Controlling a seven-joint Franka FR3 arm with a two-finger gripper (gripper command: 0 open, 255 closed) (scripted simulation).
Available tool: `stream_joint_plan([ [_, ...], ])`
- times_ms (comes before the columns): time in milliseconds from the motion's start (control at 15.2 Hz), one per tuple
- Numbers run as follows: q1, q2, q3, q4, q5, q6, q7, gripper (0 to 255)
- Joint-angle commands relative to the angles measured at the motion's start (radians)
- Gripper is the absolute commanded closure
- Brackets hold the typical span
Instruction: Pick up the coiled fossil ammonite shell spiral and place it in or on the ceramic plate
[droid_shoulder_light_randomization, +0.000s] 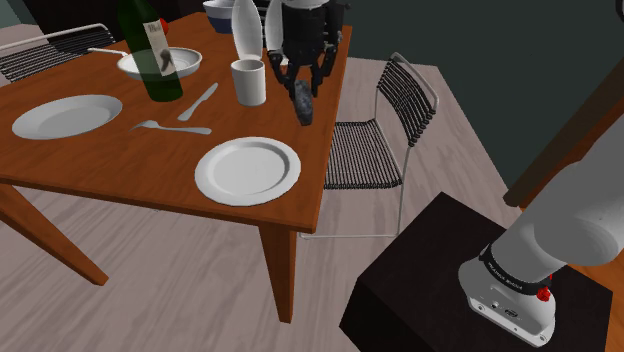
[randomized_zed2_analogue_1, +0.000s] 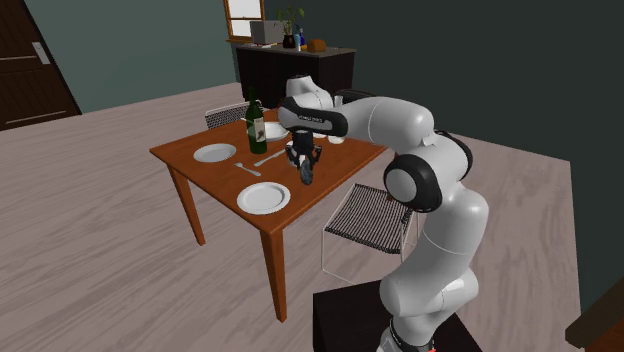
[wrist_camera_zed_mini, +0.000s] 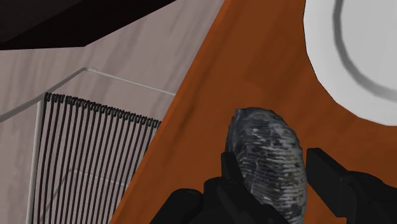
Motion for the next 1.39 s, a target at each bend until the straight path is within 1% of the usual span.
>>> stream_joint_plan([
  [0, 0.001, 0.005, 0.001, 0.031, -0.002, -0.027, 0.001, 255],
  [198, 0.003, 0.012, 0.002, 0.073, -0.005, -0.062, 0.001, 255],
  [462, 0.056, 0.043, 0.051, 0.105, -0.02, -0.074, 0.103, 255],
  [726, 0.117, 0.093, 0.099, 0.16, -0.047, -0.093, 0.209, 255],
  [1188, 0.249, 0.228, 0.166, 0.311, -0.124, -0.146, 0.39, 255],
  [1320, 0.243, 0.219, 0.163, 0.272, -0.119, -0.114, 0.39, 255],
])
